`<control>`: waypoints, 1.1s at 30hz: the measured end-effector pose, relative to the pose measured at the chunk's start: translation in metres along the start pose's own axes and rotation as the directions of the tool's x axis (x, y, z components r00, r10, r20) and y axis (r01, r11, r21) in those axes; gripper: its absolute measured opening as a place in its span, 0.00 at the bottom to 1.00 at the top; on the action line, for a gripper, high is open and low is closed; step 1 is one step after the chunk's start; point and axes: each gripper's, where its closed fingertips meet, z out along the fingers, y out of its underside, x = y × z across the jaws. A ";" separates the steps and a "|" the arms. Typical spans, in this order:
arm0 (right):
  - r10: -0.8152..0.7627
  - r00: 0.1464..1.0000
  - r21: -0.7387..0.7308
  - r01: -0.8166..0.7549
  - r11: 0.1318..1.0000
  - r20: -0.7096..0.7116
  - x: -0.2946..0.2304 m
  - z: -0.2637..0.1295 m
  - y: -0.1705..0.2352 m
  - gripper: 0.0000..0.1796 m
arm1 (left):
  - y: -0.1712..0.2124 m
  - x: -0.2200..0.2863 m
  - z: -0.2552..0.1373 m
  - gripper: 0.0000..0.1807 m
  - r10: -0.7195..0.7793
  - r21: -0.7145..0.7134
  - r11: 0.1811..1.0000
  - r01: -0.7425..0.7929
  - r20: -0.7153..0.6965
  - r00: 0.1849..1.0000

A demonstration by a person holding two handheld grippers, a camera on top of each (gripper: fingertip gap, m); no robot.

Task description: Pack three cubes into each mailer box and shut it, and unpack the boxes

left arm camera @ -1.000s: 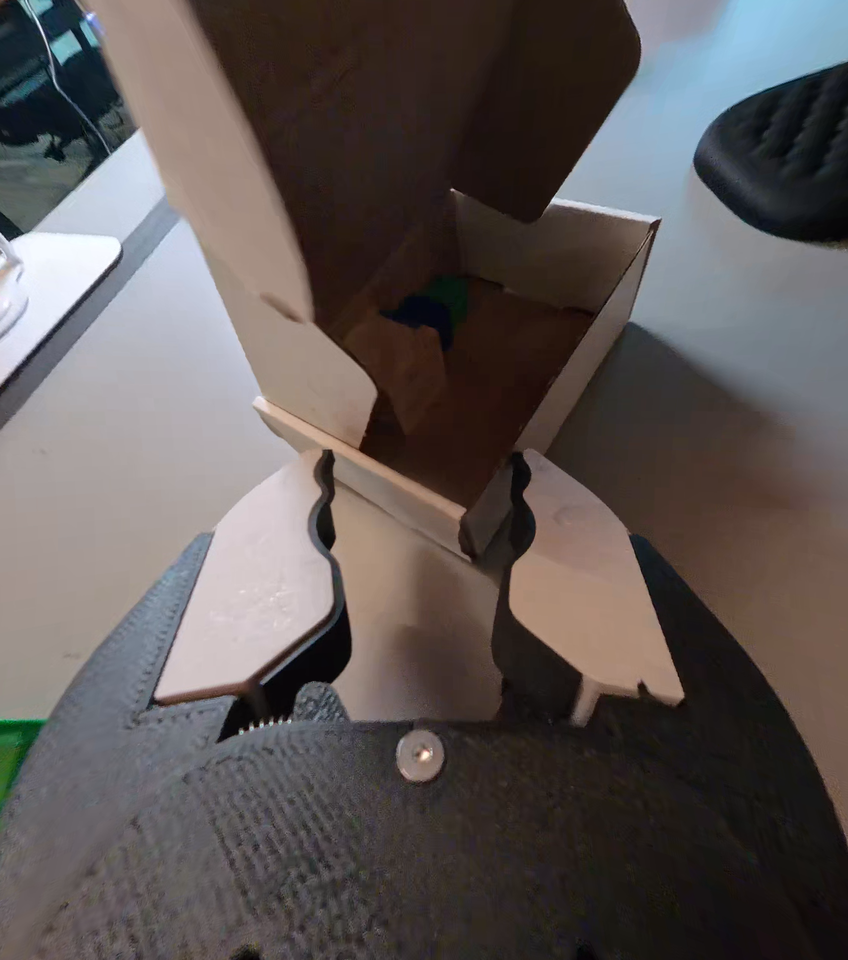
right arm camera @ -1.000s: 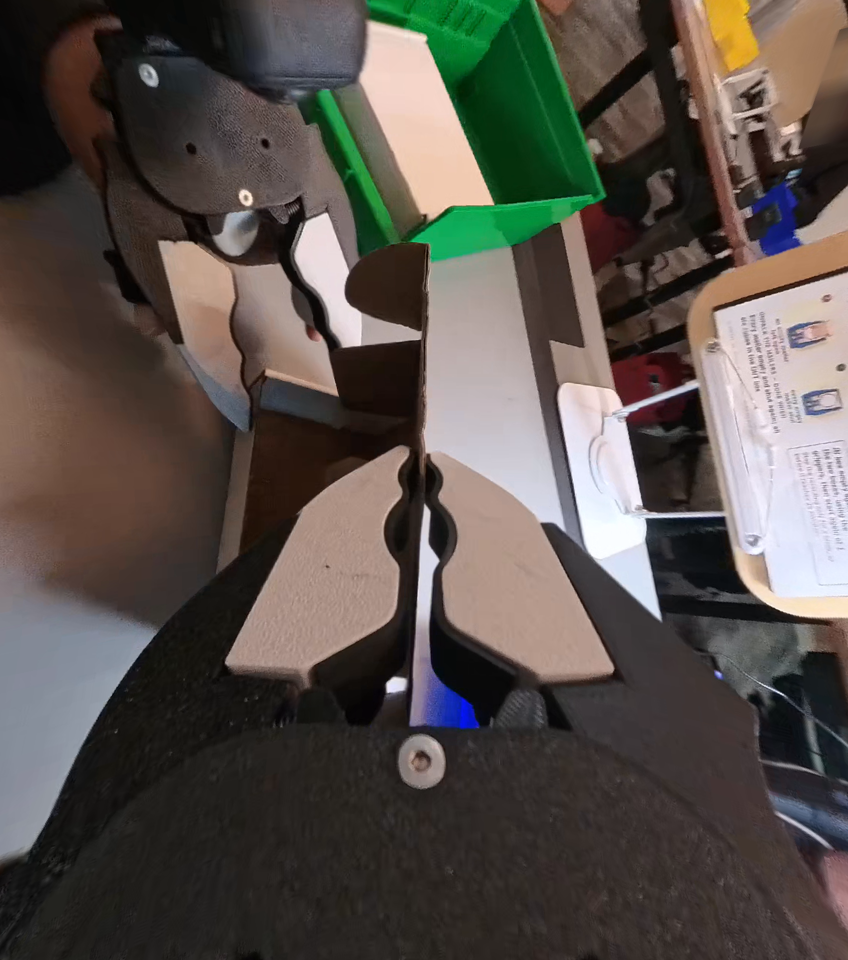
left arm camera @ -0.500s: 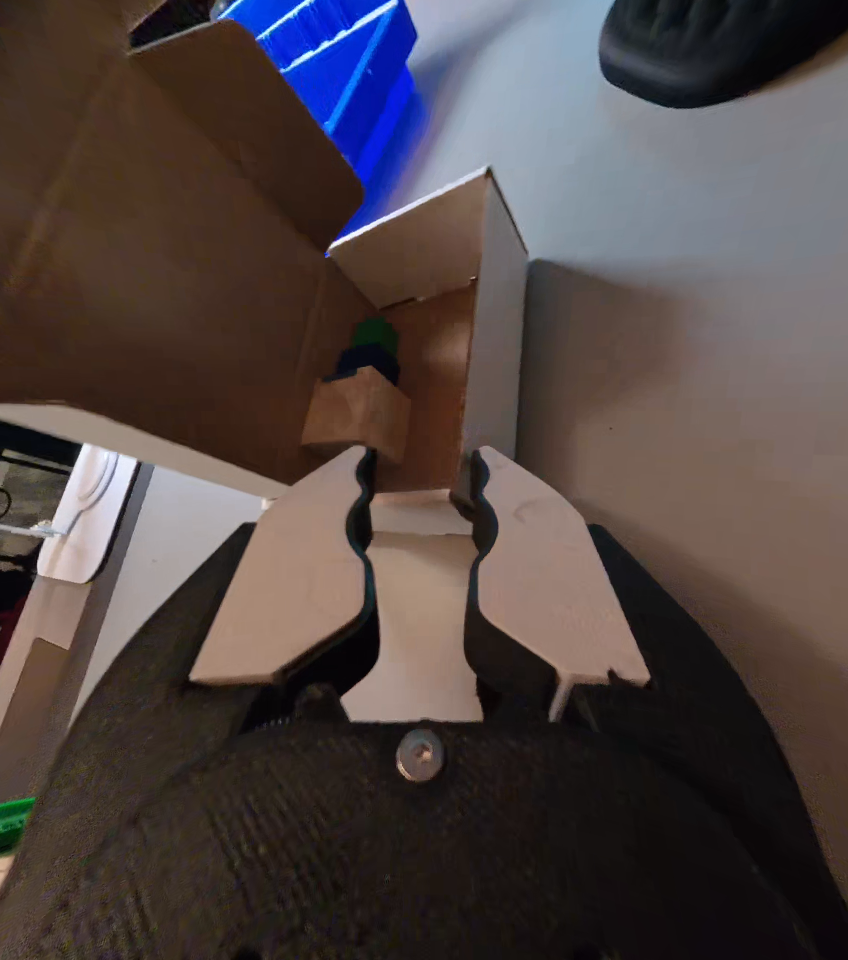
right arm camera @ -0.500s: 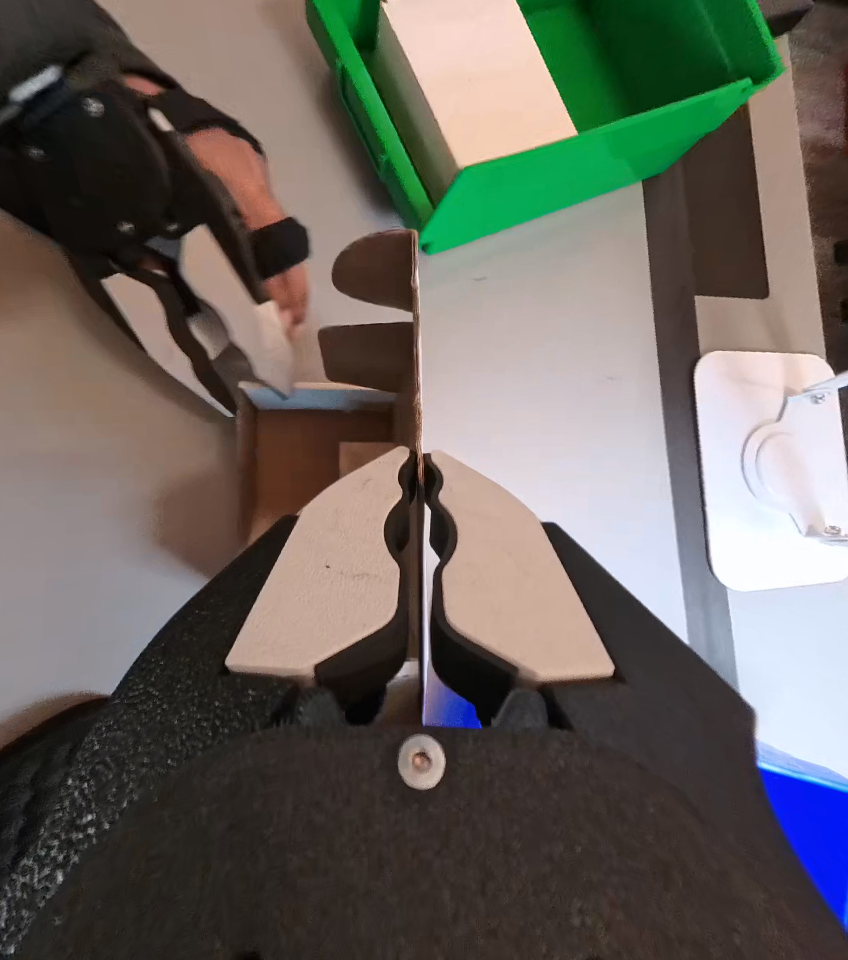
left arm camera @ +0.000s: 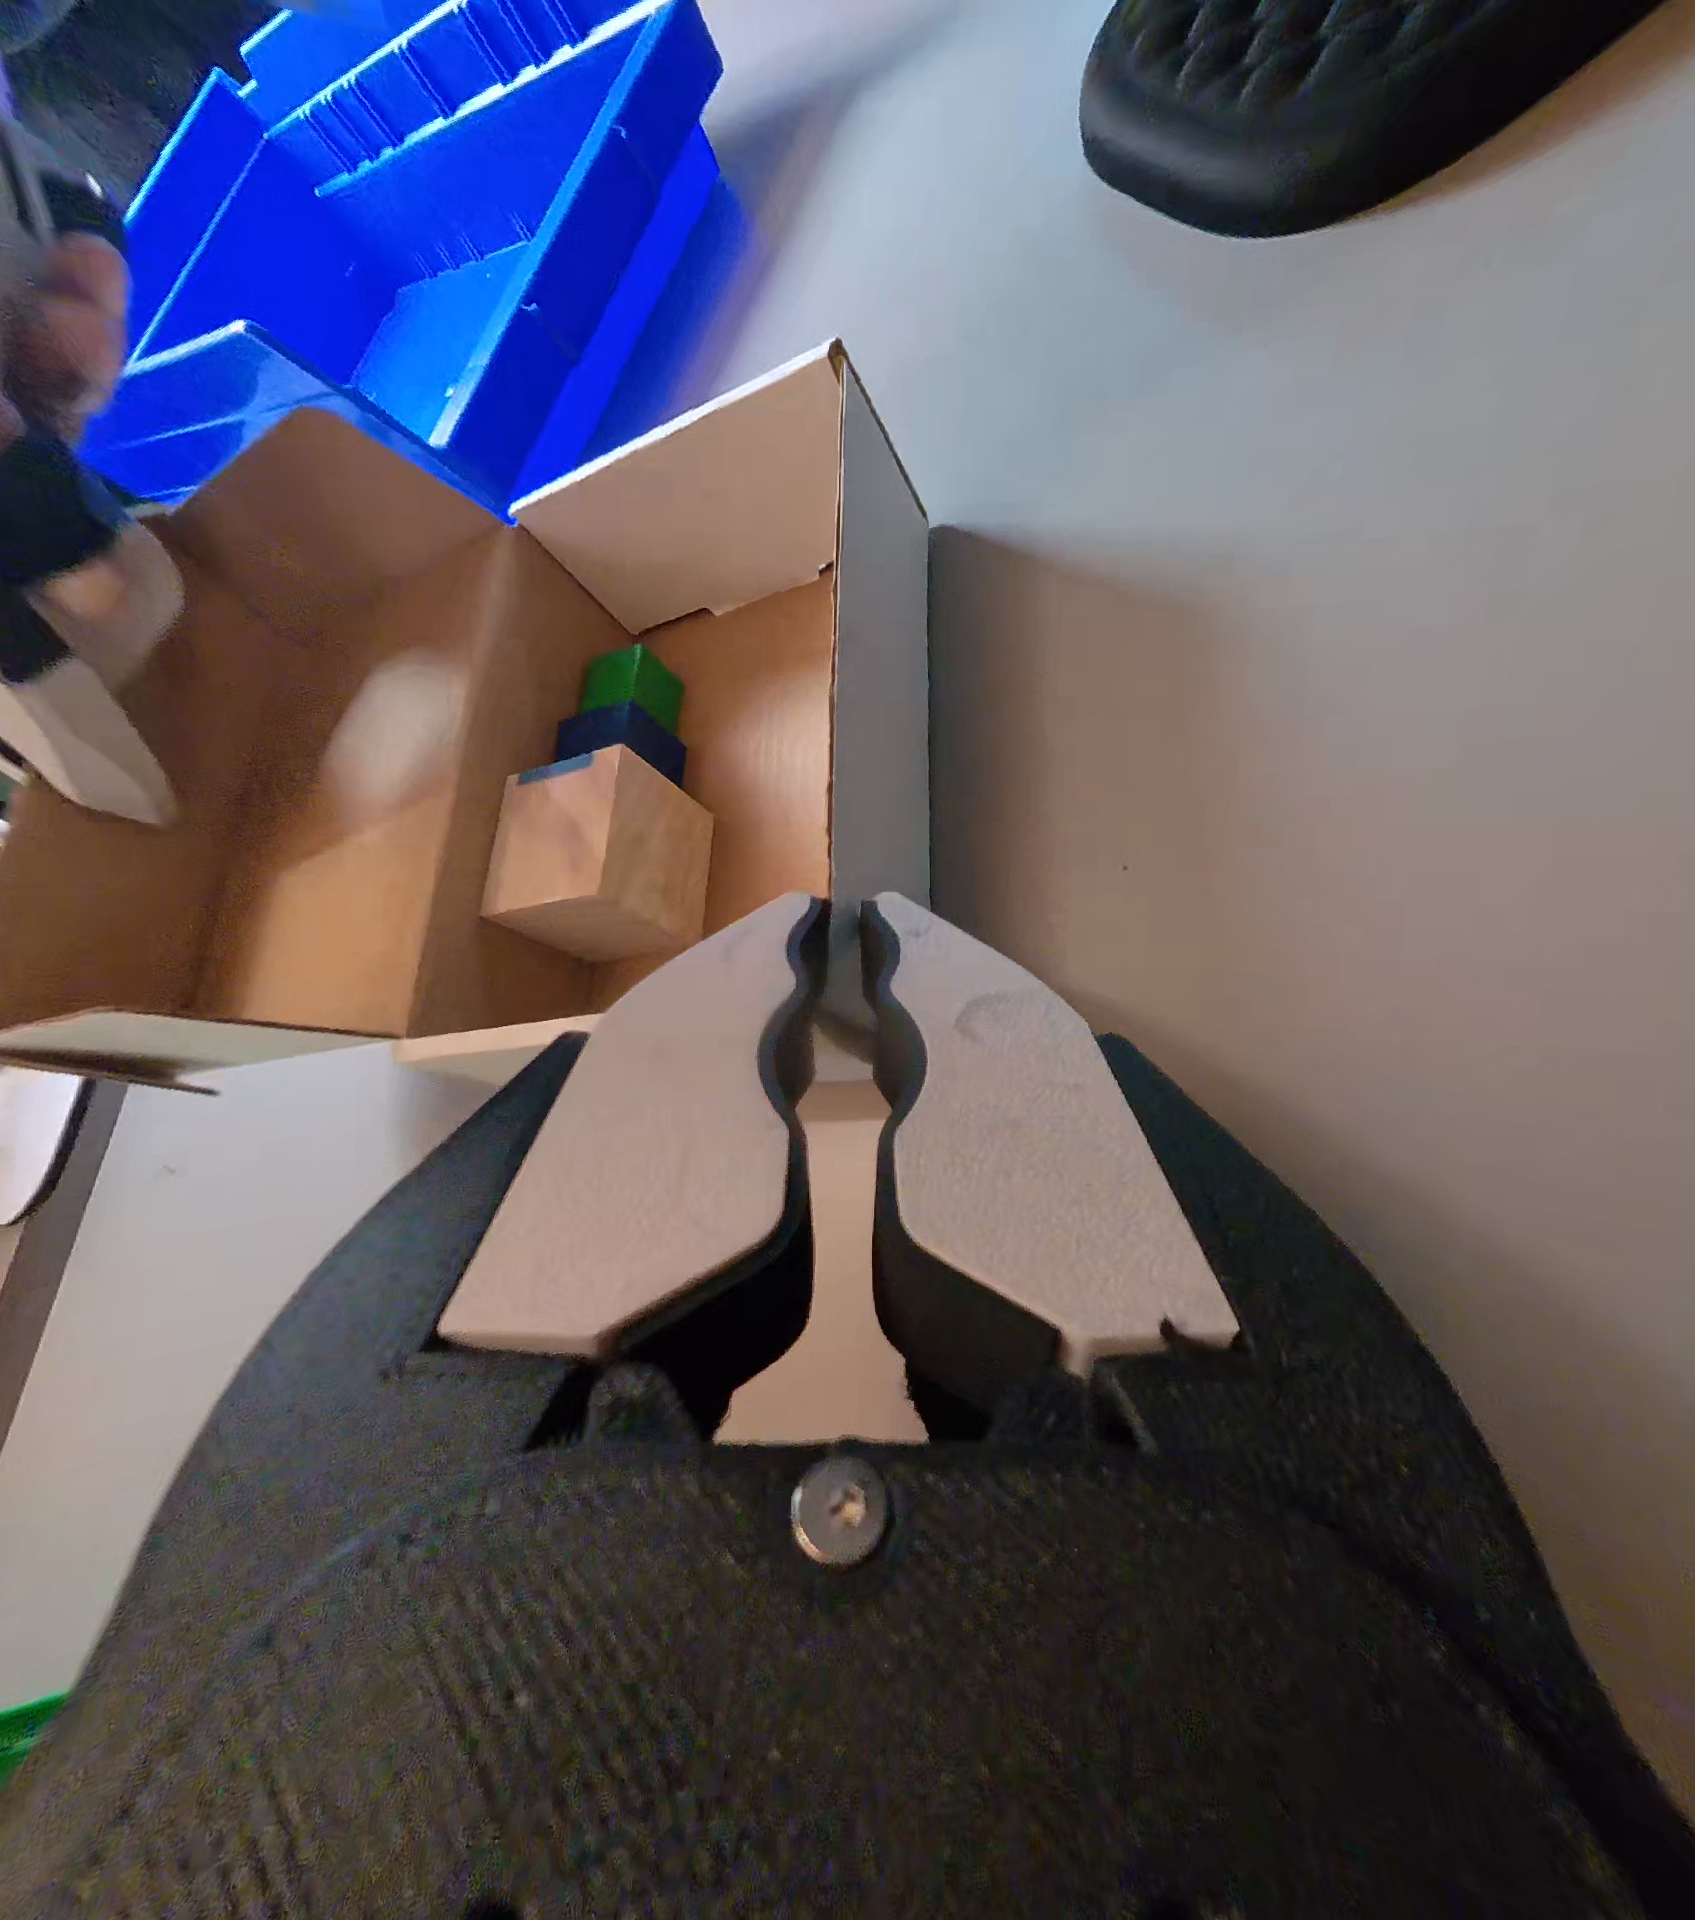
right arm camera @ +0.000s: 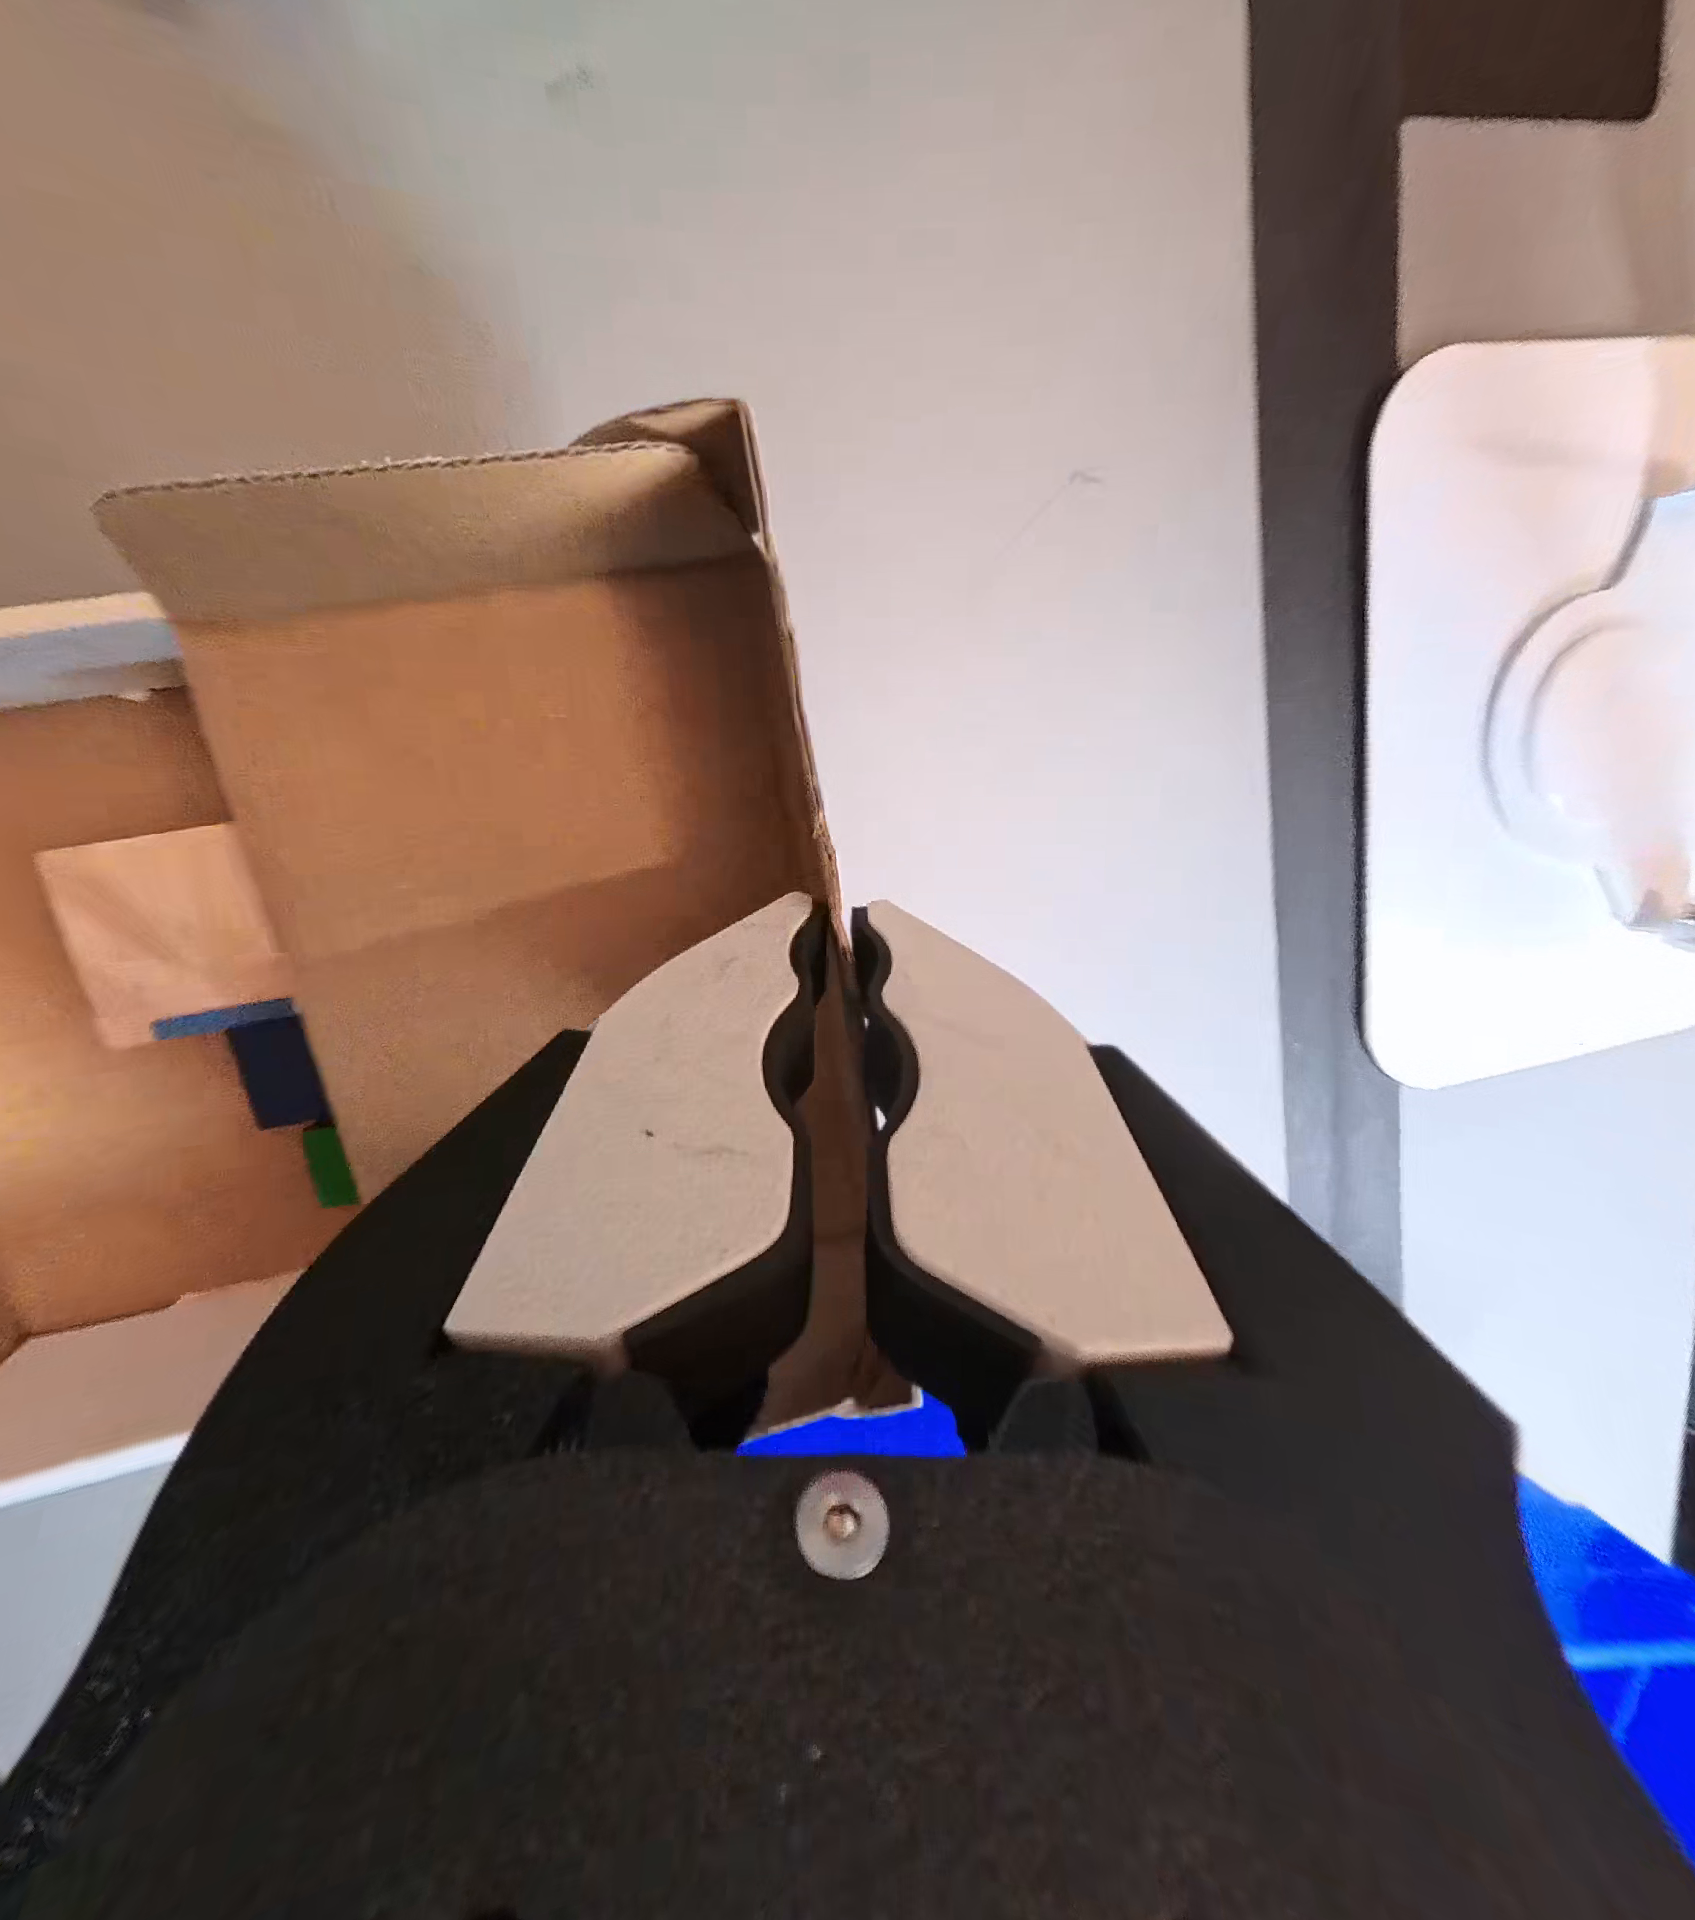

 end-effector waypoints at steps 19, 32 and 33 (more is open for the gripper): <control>0.286 0.956 0.279 -0.259 0.925 -0.063 -0.086 -0.099 -0.010 0.22 | -0.011 -0.007 -0.006 0.10 -0.138 0.090 0.986 0.139 -0.019 0.990; 0.410 0.910 -0.042 -0.413 0.910 -0.064 -0.131 0.018 0.014 0.22 | -0.002 -0.005 -0.001 0.08 -0.094 0.054 0.994 0.093 0.011 0.996; 0.390 0.920 -0.037 -0.391 0.920 -0.040 -0.133 0.019 0.011 0.20 | -0.002 -0.005 -0.001 0.08 -0.093 0.056 0.994 0.092 0.011 0.996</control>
